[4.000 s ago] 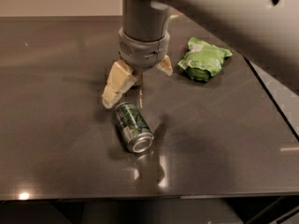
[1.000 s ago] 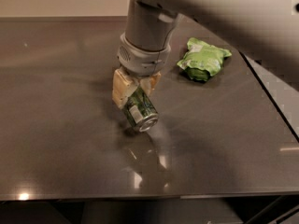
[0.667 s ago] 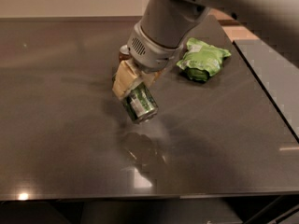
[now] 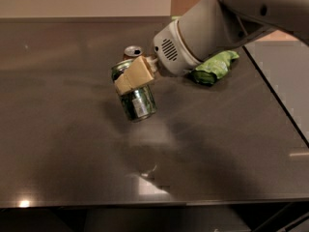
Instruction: Place green can upright
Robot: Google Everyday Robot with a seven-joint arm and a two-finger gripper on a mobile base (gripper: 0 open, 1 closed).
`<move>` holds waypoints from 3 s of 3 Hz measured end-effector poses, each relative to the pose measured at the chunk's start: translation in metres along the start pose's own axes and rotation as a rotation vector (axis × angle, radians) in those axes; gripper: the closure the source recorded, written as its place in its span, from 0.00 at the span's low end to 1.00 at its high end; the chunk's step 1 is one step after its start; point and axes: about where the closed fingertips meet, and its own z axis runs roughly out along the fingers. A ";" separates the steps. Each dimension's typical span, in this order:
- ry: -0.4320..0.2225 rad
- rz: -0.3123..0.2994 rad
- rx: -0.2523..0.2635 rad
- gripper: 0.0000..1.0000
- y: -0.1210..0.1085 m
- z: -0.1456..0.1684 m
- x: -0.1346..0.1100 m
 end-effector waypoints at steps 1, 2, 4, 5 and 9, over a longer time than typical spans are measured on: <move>-0.139 -0.028 -0.072 1.00 0.007 -0.005 0.003; -0.267 -0.057 -0.109 1.00 0.014 -0.007 0.015; -0.384 -0.196 0.020 1.00 0.010 -0.029 0.040; -0.382 -0.197 0.021 1.00 0.010 -0.030 0.040; -0.482 -0.421 -0.141 1.00 -0.009 -0.045 0.048</move>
Offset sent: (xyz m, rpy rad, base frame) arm -0.0409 -0.0280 -0.0113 0.2817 -0.6439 0.3074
